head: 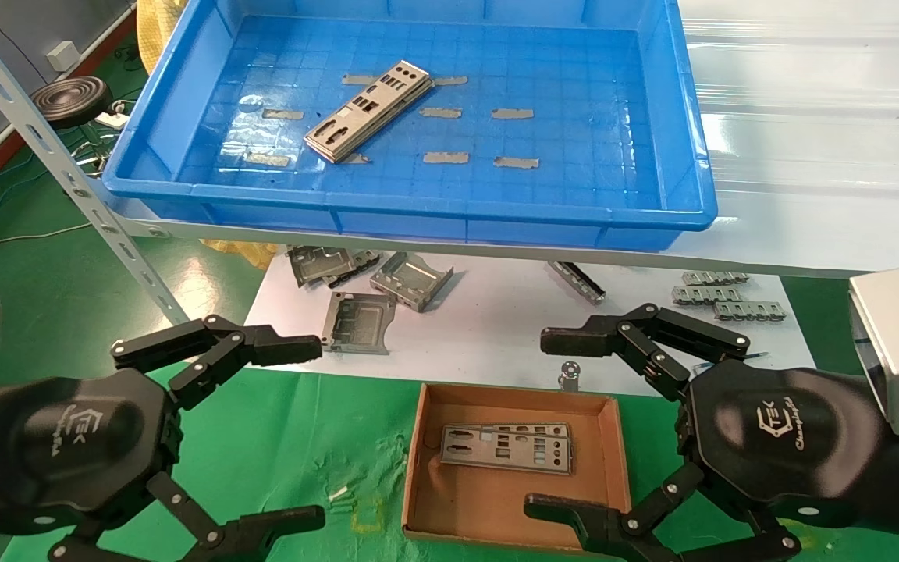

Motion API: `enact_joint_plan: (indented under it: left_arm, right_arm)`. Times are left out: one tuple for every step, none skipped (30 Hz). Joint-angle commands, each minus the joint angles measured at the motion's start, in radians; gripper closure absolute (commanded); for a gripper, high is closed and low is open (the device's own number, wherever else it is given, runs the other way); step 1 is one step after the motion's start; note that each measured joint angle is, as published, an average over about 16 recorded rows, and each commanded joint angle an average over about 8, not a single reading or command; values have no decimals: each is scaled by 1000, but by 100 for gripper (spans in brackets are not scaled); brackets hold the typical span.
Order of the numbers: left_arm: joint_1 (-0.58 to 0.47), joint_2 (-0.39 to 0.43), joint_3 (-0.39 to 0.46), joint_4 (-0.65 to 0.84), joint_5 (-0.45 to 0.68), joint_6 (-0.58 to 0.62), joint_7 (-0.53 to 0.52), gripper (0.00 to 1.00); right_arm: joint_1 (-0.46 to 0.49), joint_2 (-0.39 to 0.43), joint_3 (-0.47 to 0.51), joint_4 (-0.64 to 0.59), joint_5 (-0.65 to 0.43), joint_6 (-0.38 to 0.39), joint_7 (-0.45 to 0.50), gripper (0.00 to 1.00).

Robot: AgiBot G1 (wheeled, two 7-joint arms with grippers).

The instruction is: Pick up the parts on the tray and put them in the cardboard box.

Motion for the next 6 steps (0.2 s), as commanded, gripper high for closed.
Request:
enact_joint_plan:
  left_arm:
    - [0, 0, 0, 0, 0, 0, 0, 0]
    - [0, 0, 0, 0, 0, 0, 0, 0]
    - [0, 0, 0, 0, 0, 0, 0, 0]
    - [0, 0, 0, 0, 0, 0, 0, 0]
    - [0, 0, 0, 0, 0, 0, 0, 0]
    - [0, 0, 0, 0, 0, 0, 0, 0]
  right_arm:
    - [0, 0, 0, 0, 0, 0, 0, 0]
    - [0, 0, 0, 0, 0, 0, 0, 0]
    - [0, 0, 0, 0, 0, 0, 0, 0]
    - [0, 0, 0, 0, 0, 0, 0, 0]
    - [0, 0, 0, 0, 0, 0, 0, 0]
    - [0, 0, 0, 0, 0, 0, 0, 0]
